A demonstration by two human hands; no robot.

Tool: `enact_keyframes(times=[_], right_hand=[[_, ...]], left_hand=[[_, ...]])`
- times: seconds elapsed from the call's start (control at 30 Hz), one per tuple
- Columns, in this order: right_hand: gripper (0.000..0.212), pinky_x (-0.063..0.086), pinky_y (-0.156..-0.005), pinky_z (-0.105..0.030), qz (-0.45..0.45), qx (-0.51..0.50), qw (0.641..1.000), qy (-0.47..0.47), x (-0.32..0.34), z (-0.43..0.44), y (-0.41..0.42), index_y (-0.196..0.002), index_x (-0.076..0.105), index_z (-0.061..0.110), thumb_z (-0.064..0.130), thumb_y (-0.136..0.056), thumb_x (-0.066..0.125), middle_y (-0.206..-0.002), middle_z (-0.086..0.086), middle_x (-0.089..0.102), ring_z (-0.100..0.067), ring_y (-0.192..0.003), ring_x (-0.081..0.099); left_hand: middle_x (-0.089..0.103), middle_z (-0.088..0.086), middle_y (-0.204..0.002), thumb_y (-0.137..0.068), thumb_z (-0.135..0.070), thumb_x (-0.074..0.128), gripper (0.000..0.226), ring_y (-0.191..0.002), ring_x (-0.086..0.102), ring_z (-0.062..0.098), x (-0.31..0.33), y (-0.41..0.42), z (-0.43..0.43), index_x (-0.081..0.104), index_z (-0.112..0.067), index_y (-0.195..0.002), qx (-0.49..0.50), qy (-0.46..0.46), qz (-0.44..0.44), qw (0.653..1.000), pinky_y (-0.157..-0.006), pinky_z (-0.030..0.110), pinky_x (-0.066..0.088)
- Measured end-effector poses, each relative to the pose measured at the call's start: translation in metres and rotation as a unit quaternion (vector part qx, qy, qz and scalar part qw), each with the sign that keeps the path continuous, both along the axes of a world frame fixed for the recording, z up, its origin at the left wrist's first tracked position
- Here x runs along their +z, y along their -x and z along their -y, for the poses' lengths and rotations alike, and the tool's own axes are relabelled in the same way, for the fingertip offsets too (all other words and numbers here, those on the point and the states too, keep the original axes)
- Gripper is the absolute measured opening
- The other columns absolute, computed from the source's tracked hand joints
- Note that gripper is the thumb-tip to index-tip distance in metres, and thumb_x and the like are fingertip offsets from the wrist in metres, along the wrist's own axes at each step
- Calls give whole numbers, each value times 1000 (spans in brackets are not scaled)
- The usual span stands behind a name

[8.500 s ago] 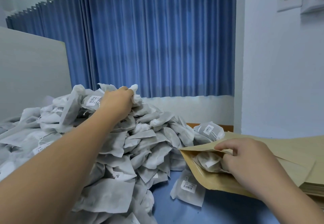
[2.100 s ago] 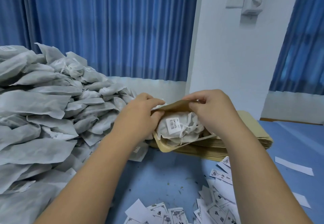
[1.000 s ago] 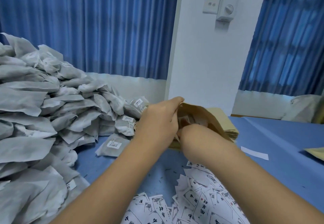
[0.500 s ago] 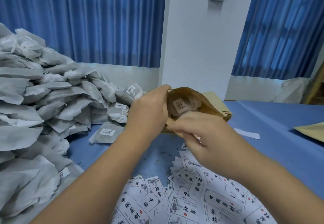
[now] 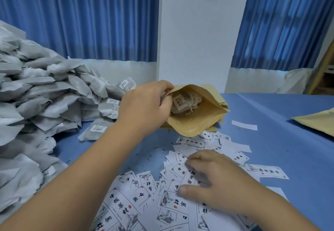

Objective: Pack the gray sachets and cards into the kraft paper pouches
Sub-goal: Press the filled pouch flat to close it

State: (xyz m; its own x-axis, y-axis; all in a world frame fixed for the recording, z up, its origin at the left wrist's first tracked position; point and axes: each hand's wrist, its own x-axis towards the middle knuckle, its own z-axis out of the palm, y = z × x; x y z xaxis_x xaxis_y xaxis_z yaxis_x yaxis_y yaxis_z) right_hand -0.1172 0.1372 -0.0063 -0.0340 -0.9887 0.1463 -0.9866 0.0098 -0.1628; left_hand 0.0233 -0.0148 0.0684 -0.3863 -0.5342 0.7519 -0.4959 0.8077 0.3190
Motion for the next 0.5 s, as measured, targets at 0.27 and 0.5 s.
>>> enact_keyframes(times=[0.27, 0.5], right_hand=[[71, 36, -95, -27, -3, -42, 998, -42, 1, -4, 1, -111, 59, 25, 82, -71, 46, -128, 21, 37, -7, -115, 40], [53, 34, -95, -23, -6, -32, 999, -8, -4, -2, -5, -119, 57, 29, 67, -82, 51, -130, 20, 38, -10, -121, 40]], left_hand=[[68, -13, -106, -88, -30, 53, 26, -100, 62, 18, 0, 0, -2, 64, -36, -111, -1, -17, 29, 999, -78, 36, 49], [67, -15, -106, -88, -31, 52, 26, -100, 61, 15, 2, 0, -2, 63, -37, -110, -6, -33, 55, 998, -80, 40, 51]])
